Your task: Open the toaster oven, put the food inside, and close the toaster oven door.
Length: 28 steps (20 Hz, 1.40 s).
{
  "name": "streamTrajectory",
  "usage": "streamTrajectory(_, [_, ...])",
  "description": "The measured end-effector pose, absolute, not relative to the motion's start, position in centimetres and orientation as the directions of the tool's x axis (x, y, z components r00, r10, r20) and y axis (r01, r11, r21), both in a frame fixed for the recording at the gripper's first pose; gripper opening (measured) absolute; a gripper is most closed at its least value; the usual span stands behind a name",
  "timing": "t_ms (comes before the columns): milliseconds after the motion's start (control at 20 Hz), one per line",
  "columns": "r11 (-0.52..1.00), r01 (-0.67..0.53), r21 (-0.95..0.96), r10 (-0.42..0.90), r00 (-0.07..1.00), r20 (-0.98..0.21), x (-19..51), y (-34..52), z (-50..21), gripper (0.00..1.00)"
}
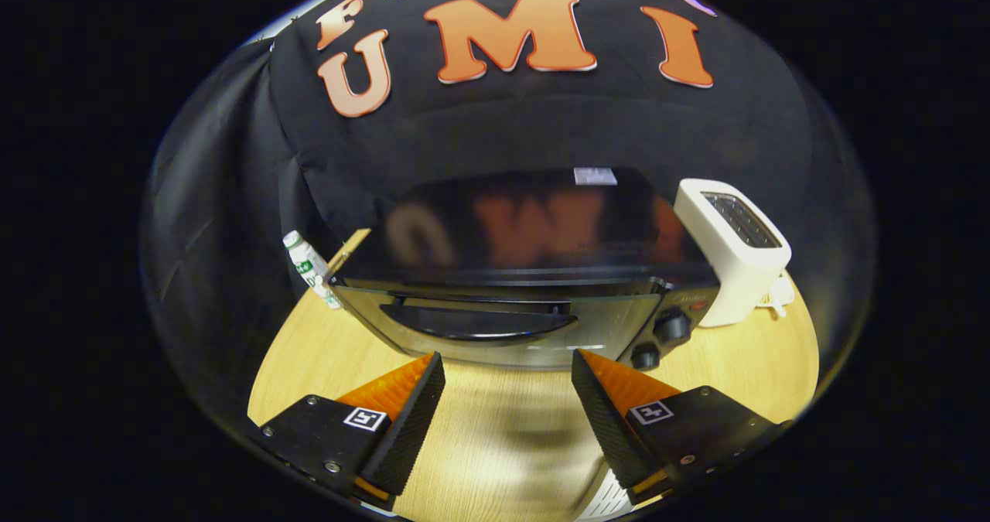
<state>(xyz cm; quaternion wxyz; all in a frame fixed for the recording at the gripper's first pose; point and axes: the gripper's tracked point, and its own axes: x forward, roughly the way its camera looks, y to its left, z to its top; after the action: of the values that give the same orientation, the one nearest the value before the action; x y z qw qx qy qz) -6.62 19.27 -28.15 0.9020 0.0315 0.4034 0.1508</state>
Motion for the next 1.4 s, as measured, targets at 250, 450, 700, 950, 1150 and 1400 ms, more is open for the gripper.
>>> streamTrajectory(250, [0.937, -0.317, 0.144, 0.339, 0.739, -0.582, -4.7, 18.6, -19.7, 0.99])
streamTrajectory(450, [0.935, -0.346, 0.081, 0.346, 0.835, -0.429, -2.5, 16.9, -11.2, 0.99])
streamTrajectory(700, [0.950, -0.311, 0.033, 0.311, 0.927, -0.210, -0.8, 13.5, -0.6, 0.99])
streamTrajectory(950, [0.978, -0.174, -0.113, 0.162, 0.981, -0.102, 0.6, 7.3, 5.9, 0.99])
streamTrajectory(1150, [0.989, -0.108, -0.099, 0.104, 0.993, -0.046, 0.4, 4.0, 9.0, 1.00])
streamTrajectory(1400, [0.989, -0.049, -0.139, 0.053, 0.998, 0.028, 0.2, 1.2, 11.1, 1.00])
